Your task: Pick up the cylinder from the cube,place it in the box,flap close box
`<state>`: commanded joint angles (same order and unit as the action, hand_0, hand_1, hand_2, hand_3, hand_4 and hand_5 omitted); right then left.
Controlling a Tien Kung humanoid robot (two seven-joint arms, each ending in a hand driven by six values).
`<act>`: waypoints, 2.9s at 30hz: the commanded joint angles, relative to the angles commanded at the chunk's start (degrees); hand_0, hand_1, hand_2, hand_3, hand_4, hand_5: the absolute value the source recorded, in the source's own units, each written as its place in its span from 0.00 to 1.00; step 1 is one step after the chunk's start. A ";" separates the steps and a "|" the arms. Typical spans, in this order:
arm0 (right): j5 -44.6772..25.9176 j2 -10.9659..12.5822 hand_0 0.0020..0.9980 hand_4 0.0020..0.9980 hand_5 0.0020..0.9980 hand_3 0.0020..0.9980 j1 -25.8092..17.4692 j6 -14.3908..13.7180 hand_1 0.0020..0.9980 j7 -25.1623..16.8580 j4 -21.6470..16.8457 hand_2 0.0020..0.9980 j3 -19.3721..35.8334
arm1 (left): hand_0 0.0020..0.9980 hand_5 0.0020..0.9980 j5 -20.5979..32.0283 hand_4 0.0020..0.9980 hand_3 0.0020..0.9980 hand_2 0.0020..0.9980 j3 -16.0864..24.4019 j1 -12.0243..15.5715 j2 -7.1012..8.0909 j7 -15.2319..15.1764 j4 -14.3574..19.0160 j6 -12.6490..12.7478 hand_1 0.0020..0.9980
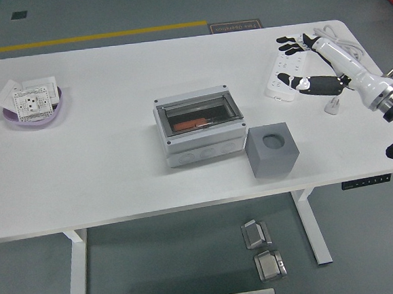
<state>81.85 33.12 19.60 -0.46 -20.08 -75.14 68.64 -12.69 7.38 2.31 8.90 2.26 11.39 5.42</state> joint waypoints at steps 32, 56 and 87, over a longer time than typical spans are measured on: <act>-26.91 -2.43 1.00 0.94 0.45 1.00 -9.26 7.17 1.00 4.84 -1.18 1.00 12.00 | 0.71 0.25 -3.83 0.62 0.65 0.61 4.75 0.28 -0.50 0.28 -0.08 0.24 0.69; -24.88 -2.83 1.00 0.92 0.48 1.00 -9.66 2.89 1.00 0.89 0.17 1.00 9.38 | 0.71 0.26 -9.44 0.62 0.65 0.61 10.93 -1.13 1.15 0.39 1.19 0.75 0.69; -29.39 -3.81 1.00 0.91 0.45 1.00 -8.07 10.20 1.00 8.41 -0.90 1.00 8.16 | 0.71 0.27 0.59 0.64 0.66 0.62 1.38 -1.03 1.04 0.47 0.20 0.98 0.70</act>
<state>52.47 29.31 11.53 9.75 -11.68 -76.05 76.80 -12.10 8.76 1.29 9.94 2.73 11.59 6.39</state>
